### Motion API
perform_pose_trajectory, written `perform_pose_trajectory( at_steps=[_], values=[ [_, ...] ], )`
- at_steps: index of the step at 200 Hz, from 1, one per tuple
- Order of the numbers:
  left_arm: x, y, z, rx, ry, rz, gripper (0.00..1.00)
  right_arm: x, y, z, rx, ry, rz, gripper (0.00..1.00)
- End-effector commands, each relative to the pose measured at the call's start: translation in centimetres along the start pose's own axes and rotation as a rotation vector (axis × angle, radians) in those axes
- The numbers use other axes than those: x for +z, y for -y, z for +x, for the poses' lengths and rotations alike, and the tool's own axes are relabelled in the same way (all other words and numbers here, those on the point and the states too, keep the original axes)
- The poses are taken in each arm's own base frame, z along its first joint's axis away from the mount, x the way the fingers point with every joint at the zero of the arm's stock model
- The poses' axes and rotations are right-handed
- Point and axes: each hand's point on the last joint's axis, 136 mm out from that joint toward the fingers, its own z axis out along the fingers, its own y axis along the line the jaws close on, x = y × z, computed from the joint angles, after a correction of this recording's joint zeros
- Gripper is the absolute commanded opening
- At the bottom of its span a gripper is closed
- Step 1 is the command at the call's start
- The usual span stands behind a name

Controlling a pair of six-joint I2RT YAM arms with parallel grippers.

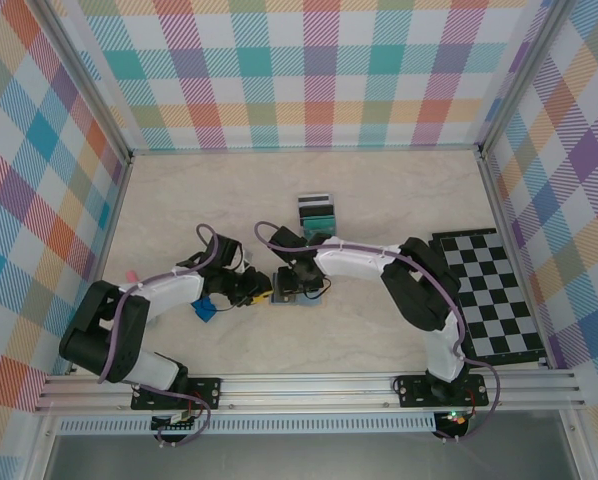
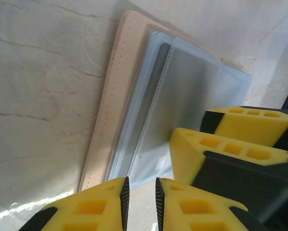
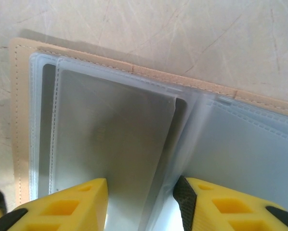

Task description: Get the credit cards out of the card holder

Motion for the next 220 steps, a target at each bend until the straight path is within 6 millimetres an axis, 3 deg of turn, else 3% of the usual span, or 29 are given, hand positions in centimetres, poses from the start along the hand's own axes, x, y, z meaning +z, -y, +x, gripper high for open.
perform_pose_trajectory(
  at_steps=[1,85,145,166,180,220],
  values=[
    [0.7,0.5,0.0,0.01,-0.003,0.003,0.23,1.3,1.5,2.1,0.026,-0.075,0.025,0.44],
    [2.1,-0.4,-0.1,0.01,-0.016,-0.047,0.24,1.4,1.5,2.0,0.039,-0.078,-0.005,0.4],
    [0.7,-0.4,-0.4,0.036,0.034,-0.091,0.23,1.6,1.5,2.1,0.047,-0.083,-0.016,0.39],
    [0.0,0.9,-0.5,0.064,0.052,-0.038,0.23,1.6,1.5,2.1,0.05,-0.083,-0.018,0.39],
    [0.1,1.5,-0.3,0.068,0.037,-0.009,0.23,1.7,1.6,2.2,0.052,-0.088,-0.017,0.39],
    [1.1,0.5,0.0,0.042,0.003,-0.029,0.24,1.6,1.6,2.2,0.053,-0.089,-0.022,0.39]
  ],
)
